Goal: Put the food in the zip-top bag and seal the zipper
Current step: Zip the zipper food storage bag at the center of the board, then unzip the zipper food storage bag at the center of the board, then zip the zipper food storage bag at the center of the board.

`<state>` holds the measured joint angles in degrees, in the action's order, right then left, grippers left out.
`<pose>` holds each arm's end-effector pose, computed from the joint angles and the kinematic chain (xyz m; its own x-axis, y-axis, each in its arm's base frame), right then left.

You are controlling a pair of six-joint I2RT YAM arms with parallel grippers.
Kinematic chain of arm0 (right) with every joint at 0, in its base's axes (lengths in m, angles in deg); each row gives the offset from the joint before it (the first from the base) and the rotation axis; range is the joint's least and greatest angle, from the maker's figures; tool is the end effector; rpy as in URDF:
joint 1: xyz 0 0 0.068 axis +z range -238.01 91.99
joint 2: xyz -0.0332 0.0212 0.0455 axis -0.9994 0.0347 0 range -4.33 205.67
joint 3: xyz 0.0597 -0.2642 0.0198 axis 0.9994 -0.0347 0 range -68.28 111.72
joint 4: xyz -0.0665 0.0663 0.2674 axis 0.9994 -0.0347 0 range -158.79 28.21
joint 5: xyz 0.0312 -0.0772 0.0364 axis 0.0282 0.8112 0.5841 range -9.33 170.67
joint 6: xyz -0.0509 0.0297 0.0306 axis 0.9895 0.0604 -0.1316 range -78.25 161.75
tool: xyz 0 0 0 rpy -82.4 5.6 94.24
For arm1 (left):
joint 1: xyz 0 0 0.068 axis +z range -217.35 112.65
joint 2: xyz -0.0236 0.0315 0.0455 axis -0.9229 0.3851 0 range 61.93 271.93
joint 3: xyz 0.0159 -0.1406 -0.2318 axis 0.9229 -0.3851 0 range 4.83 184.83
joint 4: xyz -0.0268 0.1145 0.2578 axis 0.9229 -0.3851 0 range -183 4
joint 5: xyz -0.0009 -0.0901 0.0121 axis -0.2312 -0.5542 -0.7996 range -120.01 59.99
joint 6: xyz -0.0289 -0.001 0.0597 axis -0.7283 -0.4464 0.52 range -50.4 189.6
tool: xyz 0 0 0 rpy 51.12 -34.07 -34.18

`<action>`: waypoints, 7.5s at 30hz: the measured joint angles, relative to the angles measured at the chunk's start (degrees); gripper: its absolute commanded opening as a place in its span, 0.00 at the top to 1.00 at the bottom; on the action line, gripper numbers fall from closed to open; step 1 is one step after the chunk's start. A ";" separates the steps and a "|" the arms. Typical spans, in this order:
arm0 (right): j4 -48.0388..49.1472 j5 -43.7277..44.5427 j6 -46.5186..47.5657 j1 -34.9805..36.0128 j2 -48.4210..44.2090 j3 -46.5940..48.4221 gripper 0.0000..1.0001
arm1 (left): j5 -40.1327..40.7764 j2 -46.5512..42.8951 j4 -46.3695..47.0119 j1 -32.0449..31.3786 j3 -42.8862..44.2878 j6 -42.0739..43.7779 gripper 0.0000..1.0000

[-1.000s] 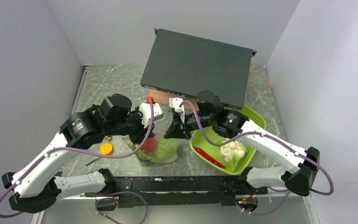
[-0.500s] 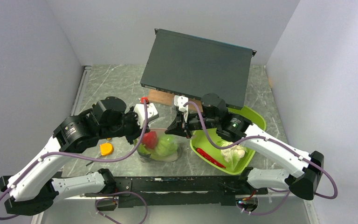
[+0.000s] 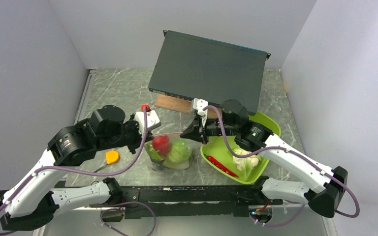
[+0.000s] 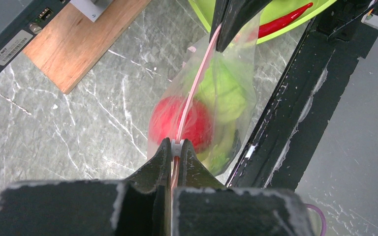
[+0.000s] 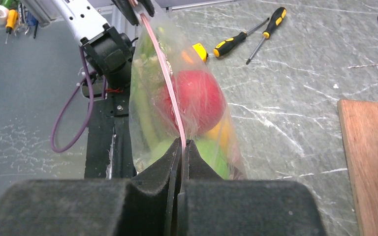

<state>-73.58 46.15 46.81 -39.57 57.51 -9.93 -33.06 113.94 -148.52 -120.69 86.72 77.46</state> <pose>0.1639 0.2298 0.3577 -0.0878 -0.2085 -0.9741 -0.9908 0.1196 0.0637 0.0978 -0.1360 0.4379 -0.2059 0.5053 -0.8380 0.8641 0.4959 0.0867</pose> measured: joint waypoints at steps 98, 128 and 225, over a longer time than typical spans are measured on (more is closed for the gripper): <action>-5.75 8.07 11.21 17.07 13.20 16.94 0.53 | -2.56 -27.41 27.80 0.02 -33.20 4.33 1.00; -7.58 4.83 15.61 18.03 20.57 24.90 1.00 | -3.43 -28.09 26.88 0.11 -33.00 3.48 1.00; -6.51 4.37 6.91 8.31 4.50 6.40 1.00 | 8.09 4.24 4.35 -13.53 -2.16 5.95 1.00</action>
<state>-80.10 50.52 53.72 -31.26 62.02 -3.53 -24.98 118.18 -144.17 -134.22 84.55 83.40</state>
